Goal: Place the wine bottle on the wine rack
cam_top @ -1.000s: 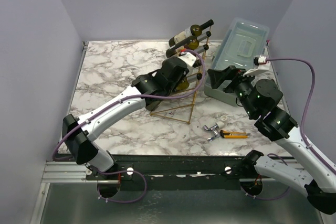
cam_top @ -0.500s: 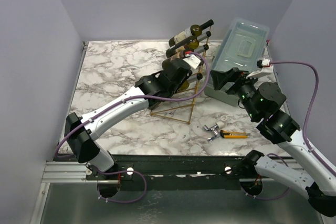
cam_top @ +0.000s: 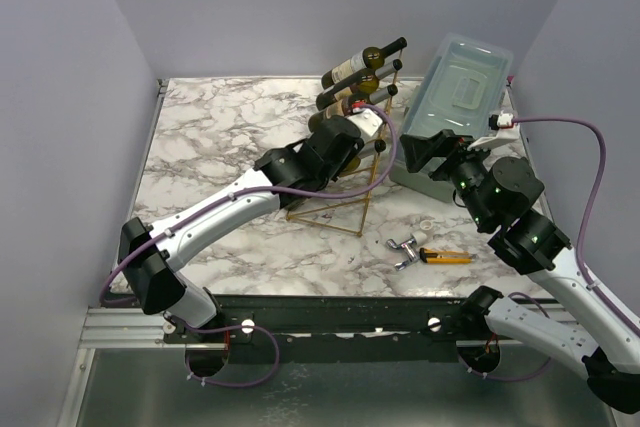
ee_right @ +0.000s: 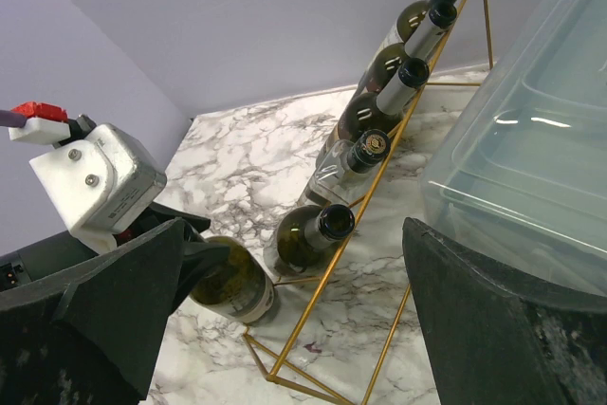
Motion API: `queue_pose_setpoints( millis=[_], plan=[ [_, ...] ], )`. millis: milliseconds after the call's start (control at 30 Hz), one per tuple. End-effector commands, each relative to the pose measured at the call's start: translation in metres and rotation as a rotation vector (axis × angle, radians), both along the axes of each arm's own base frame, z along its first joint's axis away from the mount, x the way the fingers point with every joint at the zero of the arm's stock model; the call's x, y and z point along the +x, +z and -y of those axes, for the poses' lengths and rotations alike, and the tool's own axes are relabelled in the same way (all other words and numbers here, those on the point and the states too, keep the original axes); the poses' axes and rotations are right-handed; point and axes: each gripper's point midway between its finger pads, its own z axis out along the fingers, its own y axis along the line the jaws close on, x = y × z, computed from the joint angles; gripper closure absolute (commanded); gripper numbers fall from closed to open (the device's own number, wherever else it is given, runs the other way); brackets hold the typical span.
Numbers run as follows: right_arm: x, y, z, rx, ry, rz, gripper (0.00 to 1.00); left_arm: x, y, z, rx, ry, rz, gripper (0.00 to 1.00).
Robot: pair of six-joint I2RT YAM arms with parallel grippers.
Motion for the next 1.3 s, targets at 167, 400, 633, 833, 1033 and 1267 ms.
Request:
queue_pose_setpoints(
  millis=[167, 400, 633, 833, 1033, 1267],
  plan=[
    [0.000, -0.006, 0.006, -0.016, -0.024, -0.006, 0.00, -0.016, -0.021, 0.012, 0.010, -0.070, -0.063, 0.99],
    [0.000, -0.008, 0.006, -0.017, -0.027, -0.011, 0.00, -0.020, -0.031, 0.015, 0.011, -0.072, -0.093, 0.93],
    [0.001, -0.010, 0.004, -0.015, -0.024, -0.016, 0.00, -0.026, -0.041, 0.020, 0.011, -0.072, -0.119, 0.90],
    [0.001, -0.009, 0.004, -0.015, -0.024, -0.014, 0.00, -0.029, -0.051, 0.021, 0.027, -0.076, -0.137, 0.80],
    [0.001, -0.012, 0.004, -0.020, -0.023, -0.018, 0.00, -0.038, -0.050, 0.031, -0.015, -0.127, -0.178, 0.62],
    [0.002, -0.014, 0.003, -0.024, -0.023, -0.023, 0.00, -0.048, -0.054, 0.041, -0.041, -0.181, -0.225, 0.50]
  ],
)
